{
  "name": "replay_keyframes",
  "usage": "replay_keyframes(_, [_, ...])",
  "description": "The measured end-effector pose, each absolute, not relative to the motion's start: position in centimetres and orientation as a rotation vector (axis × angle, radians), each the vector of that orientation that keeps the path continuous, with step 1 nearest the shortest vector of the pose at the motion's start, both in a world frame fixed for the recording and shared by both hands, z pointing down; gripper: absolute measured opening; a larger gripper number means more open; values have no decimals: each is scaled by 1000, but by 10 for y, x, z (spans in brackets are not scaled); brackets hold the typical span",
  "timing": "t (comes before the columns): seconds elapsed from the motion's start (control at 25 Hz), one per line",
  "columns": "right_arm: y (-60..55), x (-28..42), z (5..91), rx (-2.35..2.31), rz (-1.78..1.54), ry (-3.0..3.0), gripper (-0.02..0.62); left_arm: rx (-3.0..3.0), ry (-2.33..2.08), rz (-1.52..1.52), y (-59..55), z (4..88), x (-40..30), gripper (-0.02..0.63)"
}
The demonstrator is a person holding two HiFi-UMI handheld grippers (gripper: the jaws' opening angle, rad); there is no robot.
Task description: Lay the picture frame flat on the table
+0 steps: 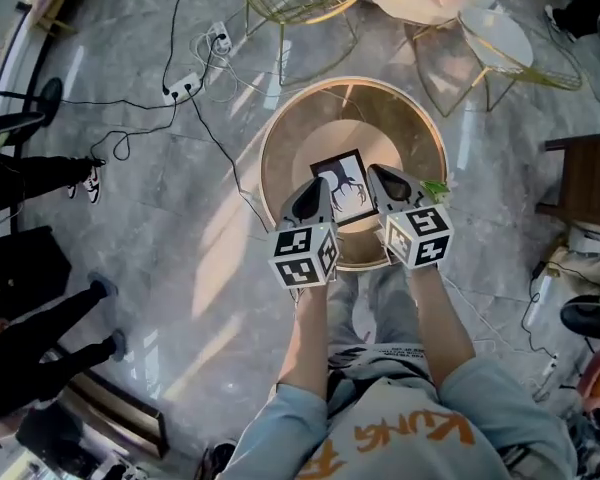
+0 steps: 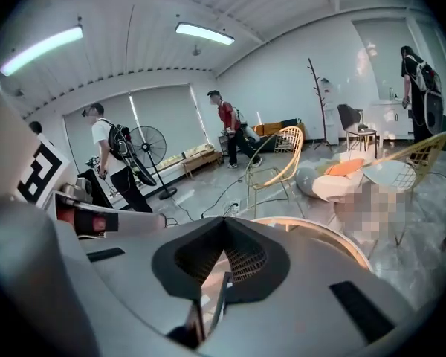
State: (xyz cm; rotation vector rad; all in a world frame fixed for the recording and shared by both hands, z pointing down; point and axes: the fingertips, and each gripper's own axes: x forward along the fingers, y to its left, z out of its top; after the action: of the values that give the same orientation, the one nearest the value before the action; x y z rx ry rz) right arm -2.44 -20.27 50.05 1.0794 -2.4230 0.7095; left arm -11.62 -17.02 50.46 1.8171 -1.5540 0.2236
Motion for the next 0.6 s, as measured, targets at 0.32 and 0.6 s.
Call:
replay_keyframes(0.32, [-206, -61, 406, 1067, 569, -2527, -3, 1840, -1660, 106, -158, 418, -149, 21])
replay_keyframes(0.6, [-211, -56, 320, 1169, 501, -2606, -3, 1857, -1717, -36, -159, 341, -162, 21])
